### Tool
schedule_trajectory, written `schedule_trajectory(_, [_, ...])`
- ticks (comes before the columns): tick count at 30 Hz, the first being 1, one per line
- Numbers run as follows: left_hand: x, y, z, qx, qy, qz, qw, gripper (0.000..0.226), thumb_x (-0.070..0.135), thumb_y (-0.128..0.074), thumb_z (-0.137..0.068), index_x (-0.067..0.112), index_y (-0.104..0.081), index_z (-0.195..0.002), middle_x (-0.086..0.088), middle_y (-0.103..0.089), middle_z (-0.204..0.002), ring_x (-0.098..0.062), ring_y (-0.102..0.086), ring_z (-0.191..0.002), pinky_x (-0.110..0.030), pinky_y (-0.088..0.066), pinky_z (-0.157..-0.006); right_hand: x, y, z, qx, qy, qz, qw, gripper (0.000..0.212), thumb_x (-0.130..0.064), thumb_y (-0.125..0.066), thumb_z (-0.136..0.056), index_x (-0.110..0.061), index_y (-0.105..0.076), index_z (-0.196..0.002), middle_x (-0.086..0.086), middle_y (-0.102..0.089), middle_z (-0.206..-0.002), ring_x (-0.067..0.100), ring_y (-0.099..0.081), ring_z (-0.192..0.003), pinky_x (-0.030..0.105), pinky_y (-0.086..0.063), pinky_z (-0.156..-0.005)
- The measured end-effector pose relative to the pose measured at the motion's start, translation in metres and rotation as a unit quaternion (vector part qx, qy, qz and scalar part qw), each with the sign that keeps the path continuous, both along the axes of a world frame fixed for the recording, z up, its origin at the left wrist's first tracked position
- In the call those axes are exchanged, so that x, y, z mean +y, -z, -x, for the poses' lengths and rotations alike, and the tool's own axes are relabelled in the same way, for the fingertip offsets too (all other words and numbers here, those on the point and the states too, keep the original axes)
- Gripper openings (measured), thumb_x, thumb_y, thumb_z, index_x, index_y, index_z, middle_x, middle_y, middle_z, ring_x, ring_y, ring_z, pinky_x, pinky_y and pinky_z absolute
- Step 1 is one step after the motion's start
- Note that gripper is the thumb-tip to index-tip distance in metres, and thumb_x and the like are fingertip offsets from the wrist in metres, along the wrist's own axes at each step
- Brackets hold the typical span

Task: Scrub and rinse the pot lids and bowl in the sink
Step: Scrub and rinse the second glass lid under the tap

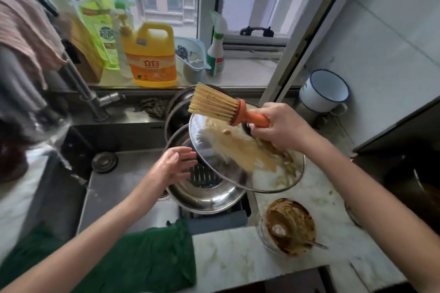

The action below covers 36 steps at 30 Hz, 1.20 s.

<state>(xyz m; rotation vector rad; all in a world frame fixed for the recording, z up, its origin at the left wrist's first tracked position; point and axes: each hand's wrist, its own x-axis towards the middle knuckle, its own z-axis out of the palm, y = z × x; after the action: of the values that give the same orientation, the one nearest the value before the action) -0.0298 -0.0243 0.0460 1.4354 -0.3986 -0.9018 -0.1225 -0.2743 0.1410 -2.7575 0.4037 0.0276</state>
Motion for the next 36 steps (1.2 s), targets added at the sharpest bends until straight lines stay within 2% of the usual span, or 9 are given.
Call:
schedule_trajectory(3, [0.029, -0.026, -0.004, 0.159, -0.045, 0.012, 0.986, 0.045, 0.054, -0.035, -0.093, 0.015, -0.055, -0.106, -0.015, -0.060, -0.123, -0.030, -0.057, -0.114, -0.047, -0.047, -0.087, 0.062, -0.003, -0.030, -0.028, -0.001, -0.016, 0.999, 0.019, -0.039, -0.063, -0.083, -0.027, -0.072, -0.096, -0.005, -0.056, -0.078, 0.006, -0.049, -0.069, 0.019, -0.032, -0.057])
schedule_trajectory(7, [0.079, -0.029, -0.014, 0.203, 0.020, 0.078, 0.976, 0.093, 0.063, -0.081, -0.047, 0.016, -0.054, -0.122, -0.016, -0.062, -0.125, -0.035, -0.061, -0.111, -0.057, -0.051, -0.085, 0.117, 0.006, -0.053, -0.038, 0.032, -0.041, 0.998, 0.020, -0.037, -0.065, -0.079, -0.020, -0.067, -0.070, -0.001, -0.059, -0.065, 0.014, -0.053, -0.062, 0.025, -0.032, -0.052])
schedule_trajectory(12, [0.159, -0.021, -0.053, 0.229, 0.032, 0.139, 0.963, 0.051, 0.029, -0.082, -0.061, 0.026, -0.068, -0.111, -0.014, -0.068, -0.114, -0.034, -0.066, -0.101, -0.057, -0.054, -0.080, 0.199, 0.025, -0.098, -0.009, 0.066, -0.092, 0.993, 0.027, -0.039, -0.066, -0.079, -0.016, -0.064, -0.064, 0.001, -0.060, -0.060, 0.011, -0.054, -0.056, 0.024, -0.036, -0.051])
schedule_trajectory(15, [0.194, -0.016, -0.069, 0.276, 0.024, 0.128, 0.952, 0.056, 0.006, -0.059, -0.073, 0.023, -0.047, -0.125, -0.012, -0.071, -0.103, -0.033, -0.069, -0.094, -0.050, -0.058, -0.069, 0.238, 0.042, -0.115, 0.020, 0.093, -0.120, 0.988, 0.023, -0.040, -0.067, -0.080, -0.018, -0.070, -0.072, -0.001, -0.062, -0.062, 0.011, -0.057, -0.057, 0.027, -0.045, -0.054])
schedule_trajectory(19, [0.230, -0.002, -0.089, 0.326, -0.005, 0.112, 0.939, 0.050, 0.000, -0.052, -0.070, 0.017, -0.050, -0.116, -0.009, -0.070, -0.086, -0.033, -0.070, -0.087, -0.051, -0.058, -0.064, 0.282, 0.063, -0.134, 0.036, 0.122, -0.147, 0.981, 0.025, -0.040, -0.067, -0.081, -0.016, -0.073, -0.085, 0.002, -0.067, -0.068, 0.017, -0.063, -0.064, 0.040, -0.054, -0.066])
schedule_trajectory(23, [0.250, 0.007, -0.113, 0.346, -0.007, 0.139, 0.928, 0.048, -0.003, -0.049, -0.069, 0.016, -0.052, -0.113, -0.013, -0.065, -0.083, -0.036, -0.070, -0.080, -0.047, -0.058, -0.055, 0.302, 0.079, -0.141, 0.020, 0.145, -0.190, 0.971, 0.023, -0.041, -0.061, -0.089, -0.025, -0.068, -0.105, -0.010, -0.064, -0.081, 0.009, -0.061, -0.075, 0.033, -0.052, -0.070])
schedule_trajectory(28, [0.262, 0.023, -0.132, 0.349, -0.024, 0.107, 0.931, 0.035, -0.002, -0.061, -0.073, 0.001, -0.053, -0.107, -0.009, -0.063, -0.078, -0.022, -0.066, -0.066, -0.034, -0.057, -0.053, 0.289, 0.094, -0.133, 0.022, 0.232, -0.265, 0.936, 0.069, -0.029, -0.057, -0.093, -0.029, -0.018, -0.151, -0.011, -0.051, -0.108, 0.014, -0.056, -0.089, 0.036, -0.049, -0.084])
schedule_trajectory(31, [0.264, 0.031, -0.139, 0.350, -0.020, 0.101, 0.931, 0.032, -0.006, -0.048, -0.082, 0.000, -0.047, -0.113, -0.010, -0.069, -0.077, -0.021, -0.070, -0.063, -0.032, -0.057, -0.050, 0.282, 0.097, -0.130, 0.009, 0.222, -0.249, 0.943, 0.072, -0.037, -0.058, -0.091, -0.038, -0.017, -0.150, -0.015, -0.048, -0.117, 0.010, -0.054, -0.100, 0.037, -0.046, -0.092])
schedule_trajectory(36, [0.258, 0.042, -0.143, 0.328, -0.005, 0.089, 0.941, 0.060, 0.000, -0.050, -0.074, 0.010, -0.038, -0.132, -0.019, -0.070, -0.105, -0.031, -0.071, -0.086, -0.042, -0.060, -0.062, 0.297, 0.086, -0.142, 0.081, 0.097, -0.162, 0.979, 0.048, -0.027, -0.053, -0.093, -0.032, -0.036, -0.138, -0.003, -0.057, -0.110, 0.013, -0.060, -0.081, 0.037, -0.053, -0.073])
